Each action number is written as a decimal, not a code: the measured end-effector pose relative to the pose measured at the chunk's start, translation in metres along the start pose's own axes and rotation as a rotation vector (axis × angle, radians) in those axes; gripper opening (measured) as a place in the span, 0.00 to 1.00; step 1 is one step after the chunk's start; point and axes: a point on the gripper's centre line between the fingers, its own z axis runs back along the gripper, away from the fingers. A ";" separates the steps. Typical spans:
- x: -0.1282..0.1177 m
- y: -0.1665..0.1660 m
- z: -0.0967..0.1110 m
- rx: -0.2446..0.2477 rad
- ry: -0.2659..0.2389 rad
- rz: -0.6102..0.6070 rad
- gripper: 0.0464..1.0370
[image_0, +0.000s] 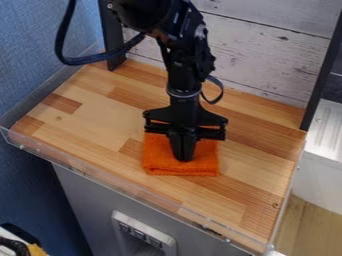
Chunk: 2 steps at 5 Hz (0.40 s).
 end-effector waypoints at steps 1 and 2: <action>-0.005 -0.006 0.000 0.017 0.012 -0.091 0.01; -0.008 -0.009 0.000 0.027 0.020 -0.160 0.04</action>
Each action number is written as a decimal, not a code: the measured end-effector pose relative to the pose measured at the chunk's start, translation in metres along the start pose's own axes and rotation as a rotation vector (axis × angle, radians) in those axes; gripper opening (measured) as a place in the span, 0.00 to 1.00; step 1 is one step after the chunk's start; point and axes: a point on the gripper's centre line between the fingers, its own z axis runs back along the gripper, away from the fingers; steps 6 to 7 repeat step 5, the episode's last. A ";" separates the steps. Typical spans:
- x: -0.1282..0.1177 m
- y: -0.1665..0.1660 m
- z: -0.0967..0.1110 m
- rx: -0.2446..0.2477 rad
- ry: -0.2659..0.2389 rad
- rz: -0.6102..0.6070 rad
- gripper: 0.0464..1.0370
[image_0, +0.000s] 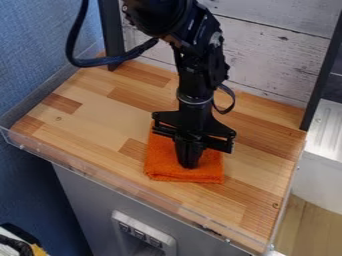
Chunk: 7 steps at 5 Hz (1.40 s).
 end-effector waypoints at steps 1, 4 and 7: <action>0.001 -0.001 0.013 0.004 0.019 -0.059 0.19; 0.050 0.034 0.080 -0.017 0.014 -0.155 0.96; 0.067 0.051 0.094 -0.017 0.012 -0.171 0.96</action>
